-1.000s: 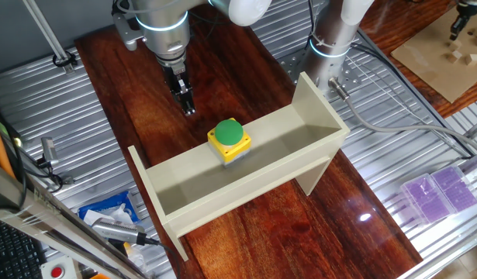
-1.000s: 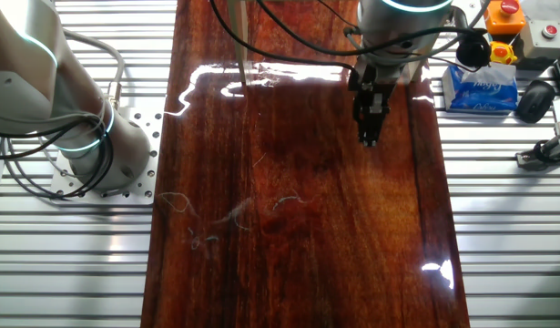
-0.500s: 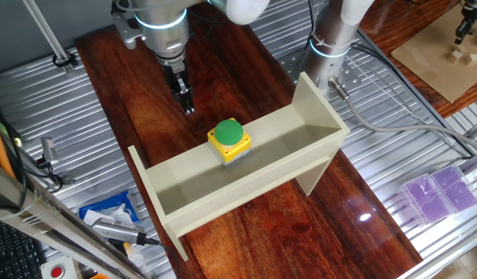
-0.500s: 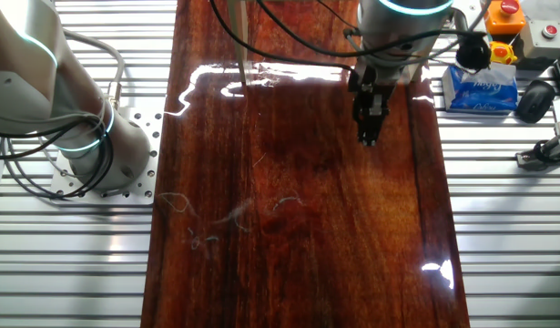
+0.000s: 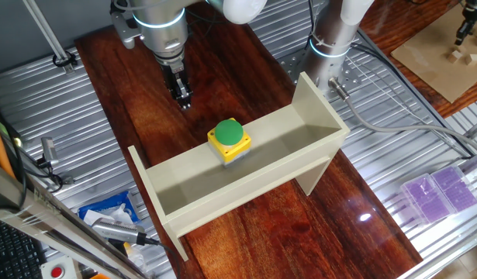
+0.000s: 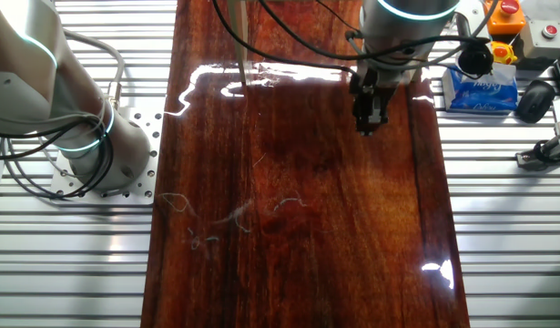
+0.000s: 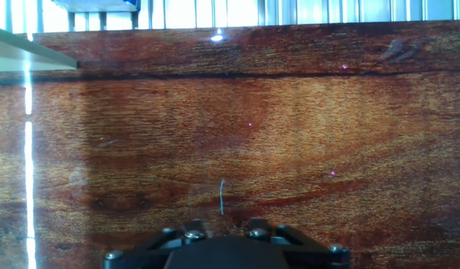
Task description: Take the object down from the shelf
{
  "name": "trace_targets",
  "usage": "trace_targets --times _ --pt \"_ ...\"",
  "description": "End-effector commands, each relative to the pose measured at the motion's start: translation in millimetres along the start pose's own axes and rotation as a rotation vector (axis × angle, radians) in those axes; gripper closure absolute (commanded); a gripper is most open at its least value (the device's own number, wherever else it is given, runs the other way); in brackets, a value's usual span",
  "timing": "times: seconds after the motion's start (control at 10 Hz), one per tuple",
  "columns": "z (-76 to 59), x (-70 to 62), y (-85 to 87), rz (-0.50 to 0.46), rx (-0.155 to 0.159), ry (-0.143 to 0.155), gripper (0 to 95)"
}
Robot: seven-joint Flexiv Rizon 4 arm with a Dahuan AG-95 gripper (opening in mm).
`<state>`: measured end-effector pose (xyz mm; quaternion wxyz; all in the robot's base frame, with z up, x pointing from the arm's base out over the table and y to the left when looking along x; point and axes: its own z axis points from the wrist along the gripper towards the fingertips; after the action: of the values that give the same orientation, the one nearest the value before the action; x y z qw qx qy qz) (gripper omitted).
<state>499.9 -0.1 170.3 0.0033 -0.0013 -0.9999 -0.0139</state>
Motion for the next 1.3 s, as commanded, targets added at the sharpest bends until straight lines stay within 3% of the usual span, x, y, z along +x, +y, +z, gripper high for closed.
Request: trace_targets --times 0.1,1.3 --pt "0.1 0.0 0.1 -0.003 0.001 0.001 95.0" --pt "-0.5 0.3 0.3 -0.015 0.005 0.001 95.0"
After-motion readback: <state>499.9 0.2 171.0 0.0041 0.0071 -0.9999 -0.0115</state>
